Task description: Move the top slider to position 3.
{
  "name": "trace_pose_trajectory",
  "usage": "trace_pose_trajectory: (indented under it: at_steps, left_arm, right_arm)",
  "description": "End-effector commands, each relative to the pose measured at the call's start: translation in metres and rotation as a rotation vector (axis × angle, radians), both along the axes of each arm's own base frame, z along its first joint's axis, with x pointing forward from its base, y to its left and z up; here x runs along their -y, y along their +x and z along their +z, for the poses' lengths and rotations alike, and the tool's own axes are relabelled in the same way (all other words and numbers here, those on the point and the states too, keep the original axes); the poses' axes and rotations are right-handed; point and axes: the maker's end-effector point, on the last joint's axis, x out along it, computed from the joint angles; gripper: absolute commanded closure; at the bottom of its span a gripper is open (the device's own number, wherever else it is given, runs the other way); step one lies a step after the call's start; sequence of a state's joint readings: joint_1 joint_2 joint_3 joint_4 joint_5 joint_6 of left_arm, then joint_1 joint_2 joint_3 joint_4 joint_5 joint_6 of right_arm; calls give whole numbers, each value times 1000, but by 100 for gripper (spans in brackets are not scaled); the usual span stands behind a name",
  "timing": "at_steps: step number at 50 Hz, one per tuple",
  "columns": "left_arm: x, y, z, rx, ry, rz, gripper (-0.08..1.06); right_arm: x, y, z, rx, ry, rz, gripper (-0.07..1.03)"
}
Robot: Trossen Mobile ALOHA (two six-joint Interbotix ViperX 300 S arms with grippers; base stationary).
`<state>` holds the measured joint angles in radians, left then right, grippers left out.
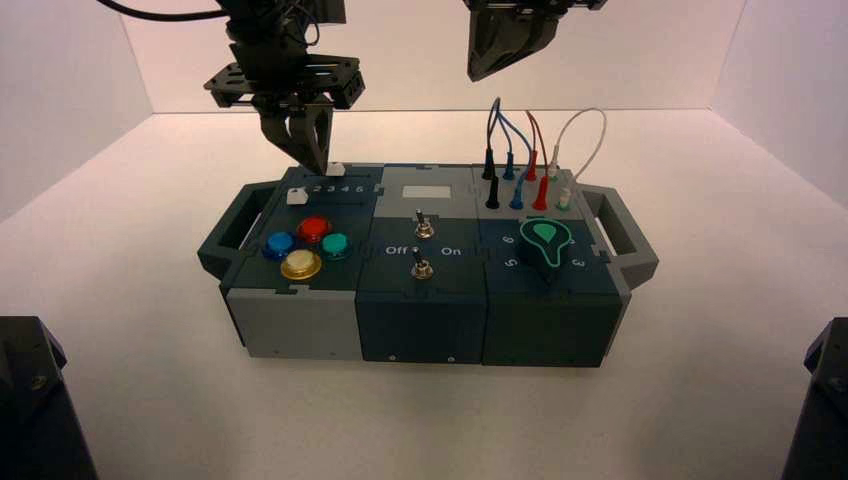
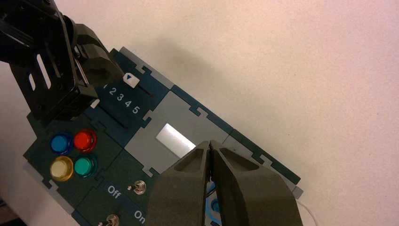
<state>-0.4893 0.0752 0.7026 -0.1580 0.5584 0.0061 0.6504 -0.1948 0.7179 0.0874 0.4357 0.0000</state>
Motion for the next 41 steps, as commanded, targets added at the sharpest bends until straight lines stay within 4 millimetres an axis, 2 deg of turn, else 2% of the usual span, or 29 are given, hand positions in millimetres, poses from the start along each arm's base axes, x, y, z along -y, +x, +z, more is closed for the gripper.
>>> trace_pose_trajectory:
  at_steps: [1, 13, 28, 41]
  left_arm:
    - [7, 8, 13, 37, -16, -13, 101]
    - [-9, 3, 31, 44, -14, 7, 101]
    - [-20, -13, 75, 132, -61, 11, 101]
    - [-29, -13, 79, 150, -64, 30, 101]
  right_arm:
    - [-2, 9, 15, 35, 22, -7, 98]
    - [6, 13, 18, 34, 6, -21, 99]
    - [9, 14, 17, 25, -24, -12, 98]
    - [10, 13, 15, 22, -27, -12, 98]
